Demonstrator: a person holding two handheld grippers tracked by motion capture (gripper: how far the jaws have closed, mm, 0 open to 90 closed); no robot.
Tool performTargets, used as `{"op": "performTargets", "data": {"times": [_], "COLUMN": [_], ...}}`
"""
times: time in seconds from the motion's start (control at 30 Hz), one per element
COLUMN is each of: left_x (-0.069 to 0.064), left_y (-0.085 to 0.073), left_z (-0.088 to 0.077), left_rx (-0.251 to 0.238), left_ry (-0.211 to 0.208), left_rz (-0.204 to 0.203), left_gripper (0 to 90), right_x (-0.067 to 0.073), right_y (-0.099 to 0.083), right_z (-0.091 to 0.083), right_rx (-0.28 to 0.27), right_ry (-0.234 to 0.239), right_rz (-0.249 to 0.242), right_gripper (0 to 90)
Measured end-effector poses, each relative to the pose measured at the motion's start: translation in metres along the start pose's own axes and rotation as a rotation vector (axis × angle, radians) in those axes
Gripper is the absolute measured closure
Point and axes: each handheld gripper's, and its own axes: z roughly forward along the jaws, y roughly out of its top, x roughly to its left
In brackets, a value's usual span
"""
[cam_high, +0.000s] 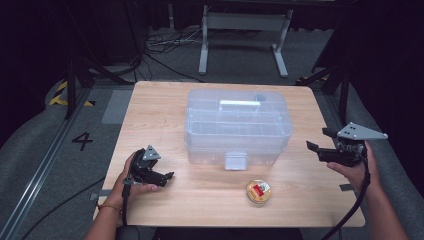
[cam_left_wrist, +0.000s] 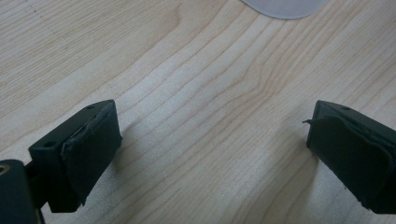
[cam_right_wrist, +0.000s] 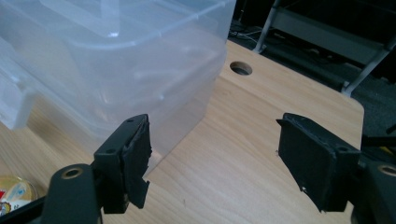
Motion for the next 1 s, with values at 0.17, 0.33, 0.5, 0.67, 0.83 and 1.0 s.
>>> {"op": "performTargets", "data": {"times": [0.17,0.33,0.5,0.67,0.83,1.0], "left_x": [-0.001,-0.003,-0.005,-0.007,-0.010,-0.016], "left_y": [0.001,0.003,0.005,0.010,0.017,0.030], "left_z": [0.000,-0.001,-0.001,-0.004,-0.008,-0.011], "left_rx": [0.000,-0.004,0.001,-0.017,-0.047,-0.068], "left_ry": [0.004,0.001,-0.004,-0.004,-0.007,-0.001], "left_rz": [-0.010,-0.010,-0.008,0.000,0.012,0.053], "left_gripper": [4.8,10.9,15.7,16.1,16.2,16.9], "right_x": [0.003,0.007,0.015,0.021,0.025,0.029], "right_y": [0.015,0.034,0.048,0.059,0.068,0.076], "right_z": [0.000,0.005,0.014,0.026,0.035,0.045], "right_rx": [-0.018,-0.028,-0.013,-0.003,-0.001,0.007], "right_ry": [0.016,0.040,0.060,0.085,0.099,0.118], "right_rz": [-0.014,-0.026,-0.053,-0.060,-0.065,-0.070], "right_gripper": [26.7,27.2,27.5,28.9,29.7,30.4]}}
